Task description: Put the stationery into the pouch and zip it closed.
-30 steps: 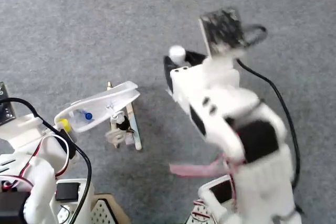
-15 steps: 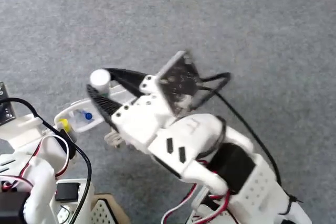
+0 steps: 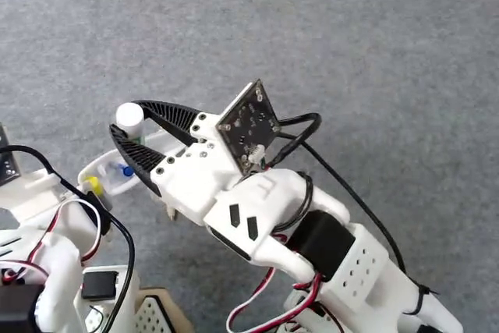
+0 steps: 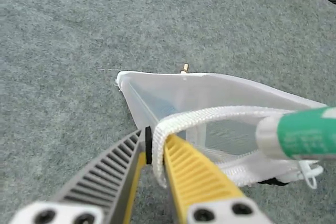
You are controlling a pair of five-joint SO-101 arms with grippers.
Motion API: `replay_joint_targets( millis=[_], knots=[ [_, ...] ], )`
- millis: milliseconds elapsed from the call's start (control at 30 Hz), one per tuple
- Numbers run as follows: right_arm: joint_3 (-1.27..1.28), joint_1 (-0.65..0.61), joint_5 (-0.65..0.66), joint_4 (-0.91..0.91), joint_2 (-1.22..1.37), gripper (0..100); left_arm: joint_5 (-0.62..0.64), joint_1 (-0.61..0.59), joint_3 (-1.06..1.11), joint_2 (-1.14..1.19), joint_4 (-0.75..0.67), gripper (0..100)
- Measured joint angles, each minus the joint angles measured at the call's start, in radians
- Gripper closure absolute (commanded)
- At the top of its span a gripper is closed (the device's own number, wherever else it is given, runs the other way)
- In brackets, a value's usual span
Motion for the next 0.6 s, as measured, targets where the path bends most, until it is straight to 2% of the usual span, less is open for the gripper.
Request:
replay_joint_targets(
  millis=[233, 533, 600],
  knots=[
    [0.109, 0.002, -0.106, -0.005, -0.061, 98.6, -0.028, 0.0, 0.0, 0.0, 0.0, 97],
    [0.284, 0.034, -0.114, -0.112, -0.106, 98.3, -0.037, 0.0, 0.0, 0.006, 0.002, 97],
    [0.288, 0.034, -0.081, -0.12, -0.098, 96.4, -0.037, -0.002, 0.0, 0.006, 0.002, 97]
  ],
)
